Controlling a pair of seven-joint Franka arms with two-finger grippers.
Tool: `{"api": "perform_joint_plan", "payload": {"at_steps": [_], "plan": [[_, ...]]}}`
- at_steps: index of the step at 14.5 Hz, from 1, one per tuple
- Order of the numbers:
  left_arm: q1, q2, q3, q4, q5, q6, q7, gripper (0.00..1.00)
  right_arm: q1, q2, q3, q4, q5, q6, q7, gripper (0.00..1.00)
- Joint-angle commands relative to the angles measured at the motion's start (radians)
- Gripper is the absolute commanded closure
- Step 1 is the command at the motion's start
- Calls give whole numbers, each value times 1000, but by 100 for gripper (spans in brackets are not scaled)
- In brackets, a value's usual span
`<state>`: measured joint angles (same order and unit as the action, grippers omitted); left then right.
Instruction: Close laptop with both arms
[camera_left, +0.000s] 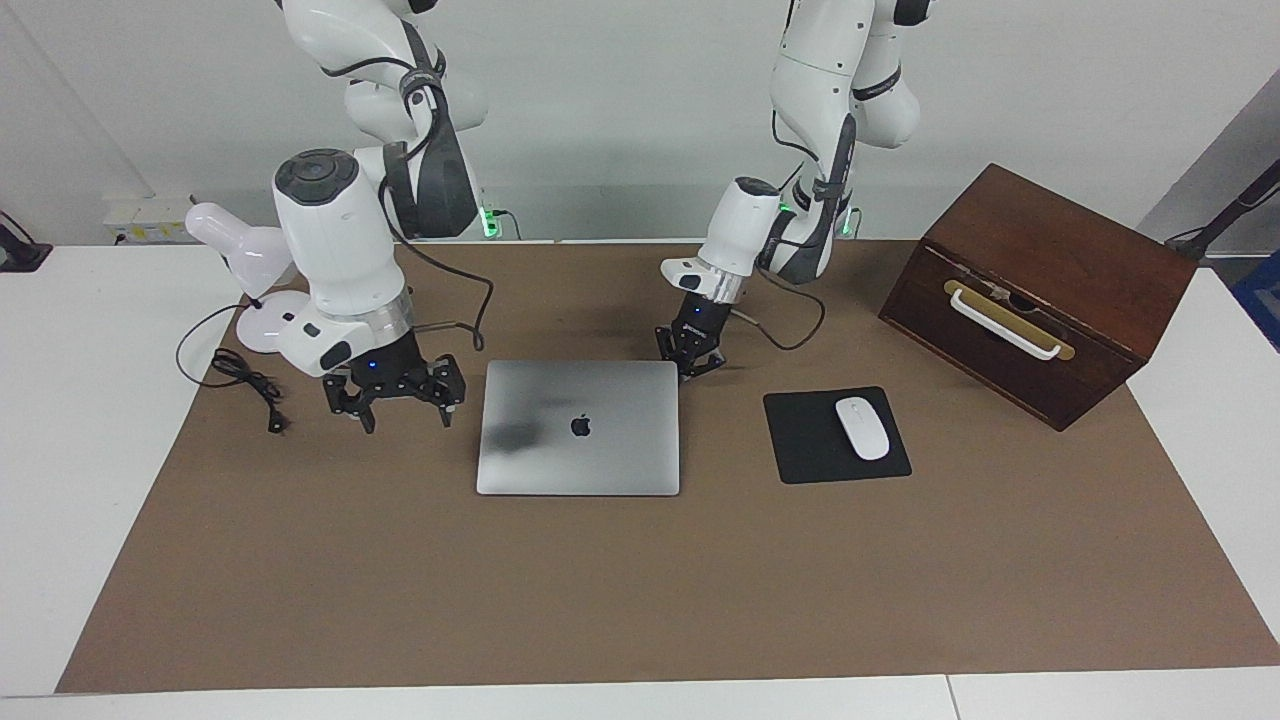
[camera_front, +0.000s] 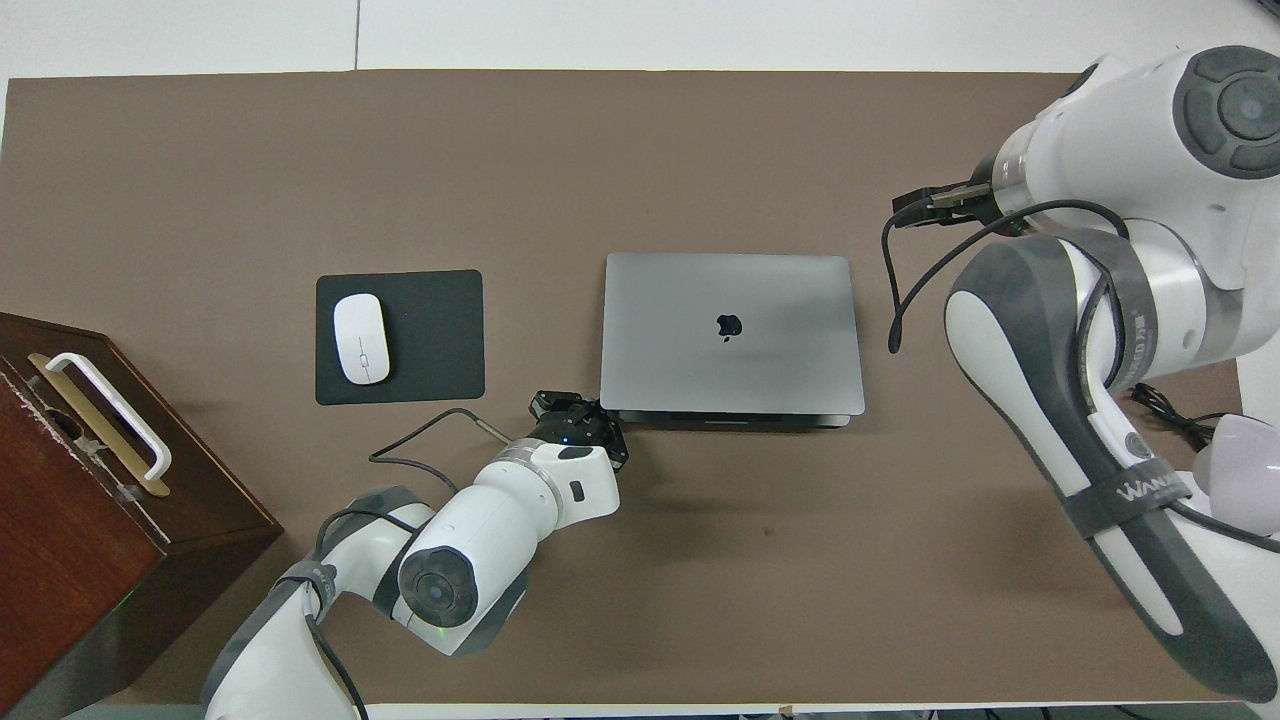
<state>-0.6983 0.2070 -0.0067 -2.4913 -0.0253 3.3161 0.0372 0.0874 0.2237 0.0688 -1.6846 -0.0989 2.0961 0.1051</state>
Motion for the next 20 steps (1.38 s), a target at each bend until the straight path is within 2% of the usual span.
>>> {"api": "perform_joint_plan", "payload": {"at_steps": [1, 5, 7, 11, 15, 20], "plan": [[3, -86, 5, -46, -11, -110, 0, 100, -15, -58, 3, -9, -22, -46, -50, 0], [45, -213, 5, -43, -11, -311, 10, 100, -37, -145, 8, -13, -16, -123, -68, 0], [62, -254, 5, -41, -10, -361, 13, 100, -37, -176, 6, -9, -5, -154, -68, 0], [74, -264, 5, -29, -10, -395, 21, 100, -37, -181, 6, 86, -2, -277, -70, 0], [89, -273, 8, 25, -10, -487, 27, 100, -40, -243, 2, 91, -1, -343, -68, 0], [157, -325, 8, 103, -8, -653, 85, 100, -72, -251, -32, 100, 54, -356, -67, 0]]}}
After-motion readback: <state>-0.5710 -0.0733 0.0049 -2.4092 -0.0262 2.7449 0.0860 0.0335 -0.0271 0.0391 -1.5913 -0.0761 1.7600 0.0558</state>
